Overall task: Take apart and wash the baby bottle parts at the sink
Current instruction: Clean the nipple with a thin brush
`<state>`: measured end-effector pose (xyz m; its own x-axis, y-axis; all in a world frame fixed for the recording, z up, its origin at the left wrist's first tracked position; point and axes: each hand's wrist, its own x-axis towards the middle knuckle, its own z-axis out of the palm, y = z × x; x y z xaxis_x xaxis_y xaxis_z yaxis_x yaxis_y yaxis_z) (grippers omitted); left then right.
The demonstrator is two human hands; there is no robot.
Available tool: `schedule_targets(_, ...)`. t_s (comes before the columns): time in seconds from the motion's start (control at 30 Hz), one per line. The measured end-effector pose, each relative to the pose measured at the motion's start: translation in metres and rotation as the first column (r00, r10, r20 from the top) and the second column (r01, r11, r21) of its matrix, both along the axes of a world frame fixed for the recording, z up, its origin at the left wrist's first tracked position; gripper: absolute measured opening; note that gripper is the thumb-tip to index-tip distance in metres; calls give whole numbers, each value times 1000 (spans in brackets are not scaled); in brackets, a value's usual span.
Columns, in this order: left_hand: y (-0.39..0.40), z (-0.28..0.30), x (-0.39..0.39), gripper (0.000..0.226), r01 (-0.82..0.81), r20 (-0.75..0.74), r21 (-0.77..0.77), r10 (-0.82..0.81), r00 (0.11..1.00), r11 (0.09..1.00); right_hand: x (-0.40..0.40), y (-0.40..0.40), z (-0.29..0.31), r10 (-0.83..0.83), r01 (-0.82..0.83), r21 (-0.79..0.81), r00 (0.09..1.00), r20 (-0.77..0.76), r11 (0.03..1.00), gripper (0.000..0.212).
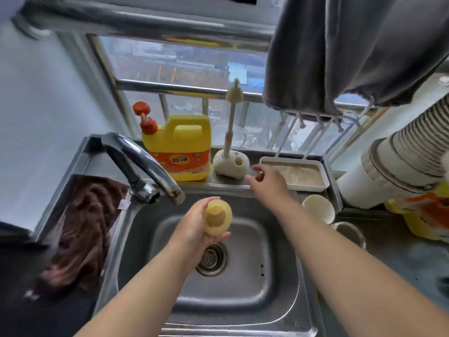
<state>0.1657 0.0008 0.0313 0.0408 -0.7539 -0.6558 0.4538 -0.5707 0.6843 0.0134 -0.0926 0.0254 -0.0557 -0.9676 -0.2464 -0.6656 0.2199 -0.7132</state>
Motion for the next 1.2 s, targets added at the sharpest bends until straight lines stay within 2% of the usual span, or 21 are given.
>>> schedule_targets(0.17, -3, -8, 21, 22, -9, -14, 1, 9, 1000, 1000, 22, -58, -16, -68, 67, 9, 991, 118, 998, 46)
schedule_targets(0.3, 6, -20, 33, 22, -22, 6, 56, 21, 1000, 998, 33, -78, -20, -185, 171, 72, 930, 318, 983, 29)
schedule_targets(0.43, 13, -24, 42, 26, 14, 23, 61, -15, 1000, 998, 36, -80, -18, -249, 242, 64, 904, 347, 968, 15)
schedule_targets(0.53, 18, -13, 50, 18, 191, 80, -11, -190, 979, 982, 31, -70, -5, -234, 265, -111, 943, 235, 958, 14)
schedule_targets(0.63, 23, 13, 54, 24, 435, 190, -77, -415, 890, 897, 23, -49, 18, -170, 194, -374, 981, 96, 907, 15)
schedule_targets(0.7, 25, 36, 55, 25, 541, 240, -117, -505, 829, 833, 22, -30, 35, -77, 106, -403, 993, 89, 909, 12)
schedule_targets(0.77, 26, 63, 56, 24, 578, 224, -195, -538, 813, 792, 29, -12, 50, 53, -7, -345, 991, 125, 939, 10)
schedule_targets(0.87, 28, 107, 61, 27, 503, 136, -354, -489, 862, 788, 44, 3, 69, 217, -163, -309, 964, 151, 937, 10)
schedule_targets(0.93, 27, 131, 69, 35, 423, 134, -441, -407, 903, 792, 56, 6, 83, 278, -222, -293, 946, 167, 930, 10)
schedule_targets(1.0, 25, 147, 76, 37, 331, 178, -478, -280, 943, 814, 66, 9, 92, 306, -251, -254, 929, 207, 934, 10)
schedule_targets(1.07, 20, 153, 84, 31, 260, 299, -513, -114, 947, 818, 76, 12, 98, 323, -279, -210, 920, 221, 937, 11)
schedule_targets(1.13, 16, 154, 93, 25, 310, 521, -562, 37, 852, 767, 85, 14, 100, 352, -325, -170, 922, 164, 930, 13)
schedule_targets(1.2, 9, 153, 105, 34, 465, 766, -536, 174, 619, 704, 91, 15, 101, 371, -357, -130, 923, 101, 925, 16)
